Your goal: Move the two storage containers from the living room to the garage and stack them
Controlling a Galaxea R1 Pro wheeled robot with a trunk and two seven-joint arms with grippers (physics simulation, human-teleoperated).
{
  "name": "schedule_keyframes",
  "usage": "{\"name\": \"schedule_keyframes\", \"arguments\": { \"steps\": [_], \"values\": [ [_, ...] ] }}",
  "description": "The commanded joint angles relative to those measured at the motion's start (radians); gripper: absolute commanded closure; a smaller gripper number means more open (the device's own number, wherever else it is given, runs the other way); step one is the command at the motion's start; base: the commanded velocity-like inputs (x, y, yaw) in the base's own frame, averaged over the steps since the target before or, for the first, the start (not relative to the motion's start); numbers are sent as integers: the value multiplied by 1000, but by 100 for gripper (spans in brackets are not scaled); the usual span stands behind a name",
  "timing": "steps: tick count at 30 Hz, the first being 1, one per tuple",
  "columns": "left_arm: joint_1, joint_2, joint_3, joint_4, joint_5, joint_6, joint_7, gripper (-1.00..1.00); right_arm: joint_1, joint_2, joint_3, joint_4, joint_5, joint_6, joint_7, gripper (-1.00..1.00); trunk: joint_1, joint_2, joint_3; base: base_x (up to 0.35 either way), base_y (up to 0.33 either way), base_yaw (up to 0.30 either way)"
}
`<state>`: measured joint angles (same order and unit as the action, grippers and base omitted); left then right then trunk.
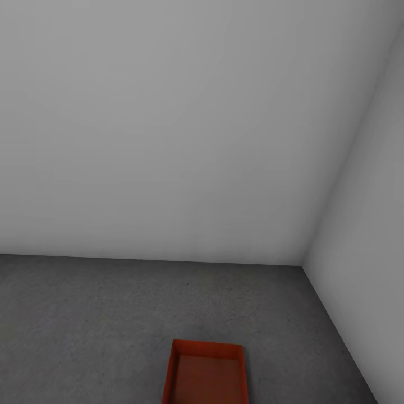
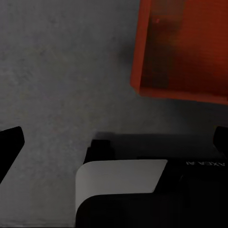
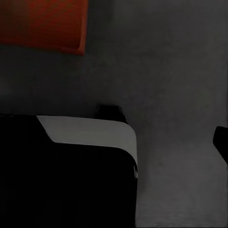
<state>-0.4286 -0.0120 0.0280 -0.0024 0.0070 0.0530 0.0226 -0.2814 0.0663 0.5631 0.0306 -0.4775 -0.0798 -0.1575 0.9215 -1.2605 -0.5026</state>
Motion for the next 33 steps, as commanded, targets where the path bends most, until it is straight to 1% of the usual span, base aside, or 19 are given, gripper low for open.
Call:
{"name": "schedule_keyframes", "arguments": {
  "steps": [1,3,8,10,11,14,17,22,33],
  "values": [
    [11,0,3,0,1,3,0,-100,5,0,9,3,-9,-7,0,-100,0,-1,-1,0,0,0],
    [31,0,3,-1,2,1,-2,-100,9,-1,8,3,-10,-11,0,-100,0,-1,-1,0,0,0],
    [101,0,3,-1,2,-2,-4,-100,22,-4,8,3,-11,-20,0,-100,0,-1,-1,0,0,0],
    [120,0,3,-1,2,-16,-4,-100,34,-5,8,3,-11,-22,0,-100,0,-1,-1,0,0,0],
    [137,0,3,0,2,-39,-4,-100,39,-7,9,3,-11,-22,0,-100,0,-1,-1,0,0,0],
    [163,0,3,0,2,-73,-4,-100,50,-9,9,3,-10,-22,1,-100,0,-1,-1,0,0,0],
    [185,0,3,0,2,-89,-4,-100,57,-10,9,3,-10,-22,1,-100,0,-1,-1,0,0,0],
    [198,-1,3,0,3,-94,-3,-100,59,-11,9,3,-11,-20,1,-100,0,-1,-1,0,0,0],
    [200,-2,4,1,4,-89,-2,-100,59,-12,9,3,-10,-19,1,-100,0,-1,-1,-1,0,0]
  ]
}}
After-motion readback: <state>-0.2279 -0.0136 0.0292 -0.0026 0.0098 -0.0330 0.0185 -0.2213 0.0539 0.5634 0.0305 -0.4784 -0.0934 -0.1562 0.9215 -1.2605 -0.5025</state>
